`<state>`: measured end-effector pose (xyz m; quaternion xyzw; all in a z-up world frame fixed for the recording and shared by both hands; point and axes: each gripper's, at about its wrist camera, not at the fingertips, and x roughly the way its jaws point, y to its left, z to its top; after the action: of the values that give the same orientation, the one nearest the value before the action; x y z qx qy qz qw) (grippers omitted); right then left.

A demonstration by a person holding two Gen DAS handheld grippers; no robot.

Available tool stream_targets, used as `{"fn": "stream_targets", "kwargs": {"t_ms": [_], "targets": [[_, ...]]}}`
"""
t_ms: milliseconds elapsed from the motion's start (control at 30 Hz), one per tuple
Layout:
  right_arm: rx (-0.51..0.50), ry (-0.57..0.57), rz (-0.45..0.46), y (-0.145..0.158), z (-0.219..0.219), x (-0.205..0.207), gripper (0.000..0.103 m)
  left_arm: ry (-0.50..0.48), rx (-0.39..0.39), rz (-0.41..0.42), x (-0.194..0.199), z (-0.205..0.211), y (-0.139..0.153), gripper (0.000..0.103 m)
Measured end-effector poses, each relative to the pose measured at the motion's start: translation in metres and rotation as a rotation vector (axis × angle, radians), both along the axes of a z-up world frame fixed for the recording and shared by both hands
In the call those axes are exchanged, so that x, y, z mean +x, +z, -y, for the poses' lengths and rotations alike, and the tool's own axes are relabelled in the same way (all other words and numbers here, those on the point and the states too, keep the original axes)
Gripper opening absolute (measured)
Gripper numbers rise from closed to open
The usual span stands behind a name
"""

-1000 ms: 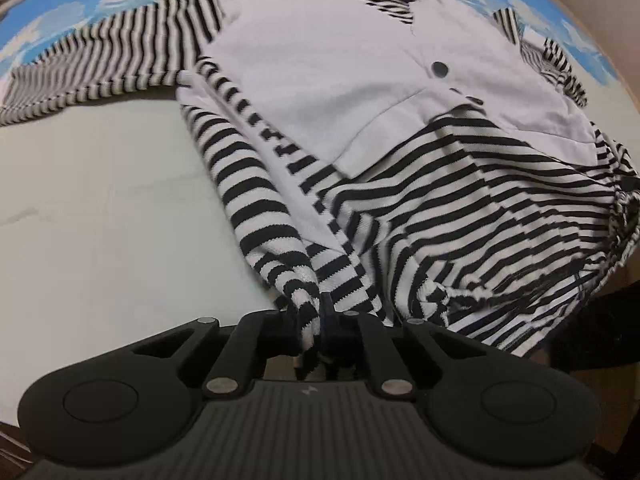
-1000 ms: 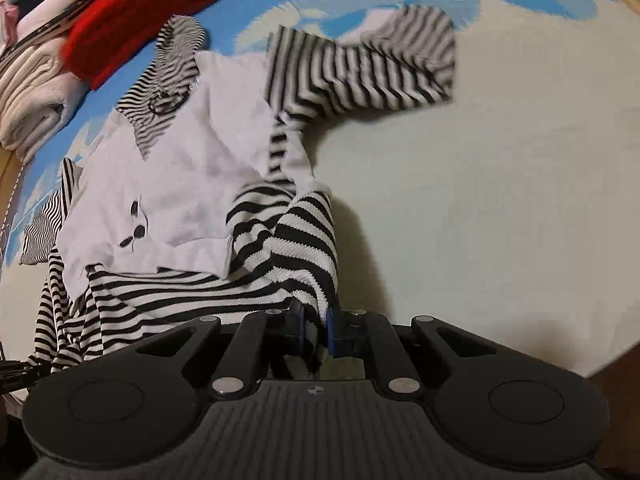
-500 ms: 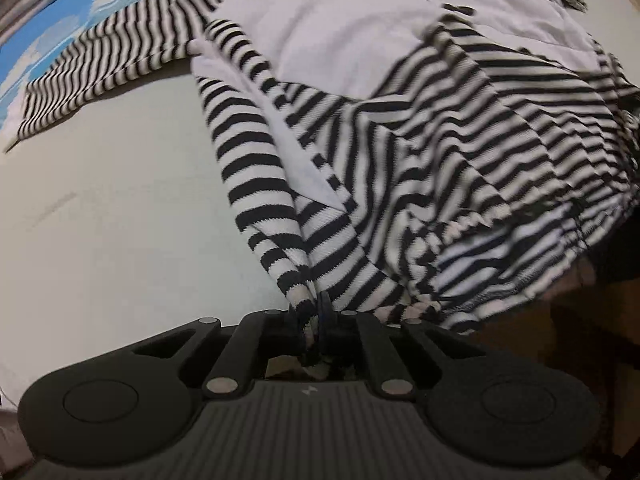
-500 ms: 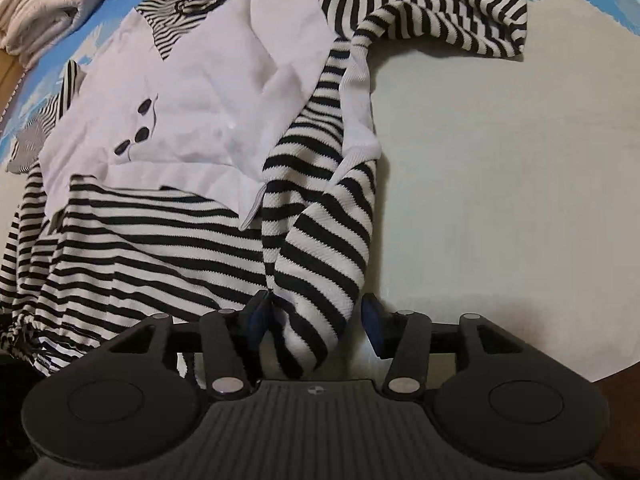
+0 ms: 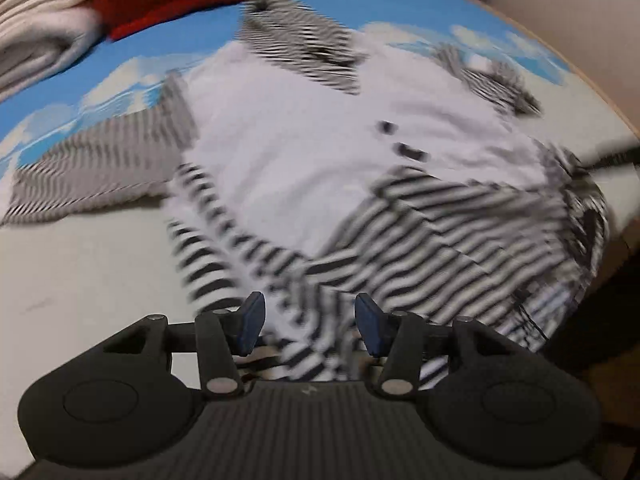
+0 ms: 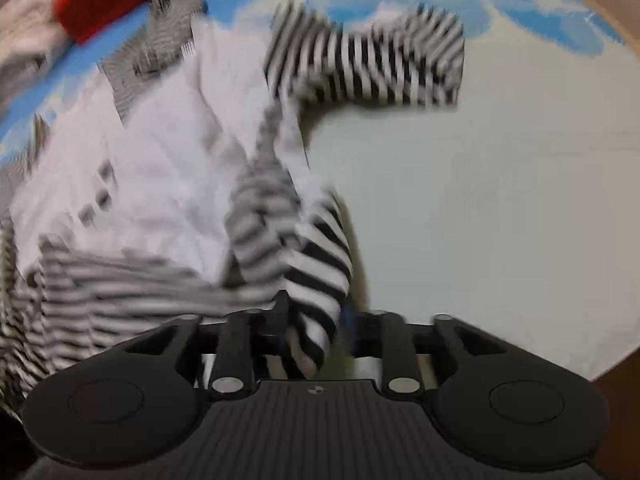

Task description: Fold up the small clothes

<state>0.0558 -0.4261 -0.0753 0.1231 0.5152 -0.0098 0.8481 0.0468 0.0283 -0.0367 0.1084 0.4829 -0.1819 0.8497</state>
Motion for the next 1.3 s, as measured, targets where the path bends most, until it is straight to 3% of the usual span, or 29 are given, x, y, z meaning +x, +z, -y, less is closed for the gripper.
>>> {"fn": "stream_targets", "kwargs": {"t_ms": [67,167,233,333,433,567,800,900,967,1067,1233,1300], "targets": [[0.032,-0.009,0.086,0.013,0.0,-0.003,0.043,-0.058,0.024,-0.02,-0.003,0.013,-0.012,0.055],[0.082,0.031,0.164,0.023,-0.007,-0.004,0.045,-0.099,0.135,-0.13,-0.006,0.025,-0.041,0.055],[0.085,0.106,0.15,0.021,-0.022,-0.003,0.048,-0.093,0.201,-0.194,-0.005,0.025,-0.059,0.055],[0.011,0.232,0.007,-0.002,-0.048,0.001,0.049,-0.031,0.114,-0.198,0.002,0.013,-0.05,0.055],[-0.143,0.269,-0.106,-0.026,-0.063,0.0,0.045,0.026,0.017,-0.136,0.008,0.003,-0.032,0.056],[-0.08,0.215,0.003,-0.007,-0.059,0.007,0.048,0.091,-0.061,-0.023,0.014,-0.005,-0.007,0.062],[-0.115,0.079,0.156,0.015,-0.054,0.017,0.047,0.255,-0.098,0.162,0.03,-0.023,0.023,0.066],[-0.117,0.075,0.195,0.019,-0.061,0.02,0.047,0.281,-0.129,0.24,0.037,-0.036,0.043,0.066],[-0.126,0.066,0.23,0.025,-0.066,0.019,0.047,0.264,-0.097,0.284,0.048,-0.037,0.053,0.066],[-0.143,0.056,0.283,0.039,-0.074,0.02,0.047,0.241,0.028,0.329,0.076,-0.039,0.064,0.054],[-0.185,0.083,0.368,0.059,-0.093,0.021,0.047,0.303,0.014,0.325,0.129,-0.074,0.064,0.036],[-0.181,0.087,0.395,0.068,-0.099,0.02,0.047,0.354,0.002,0.3,0.144,-0.096,0.054,0.023]]}}
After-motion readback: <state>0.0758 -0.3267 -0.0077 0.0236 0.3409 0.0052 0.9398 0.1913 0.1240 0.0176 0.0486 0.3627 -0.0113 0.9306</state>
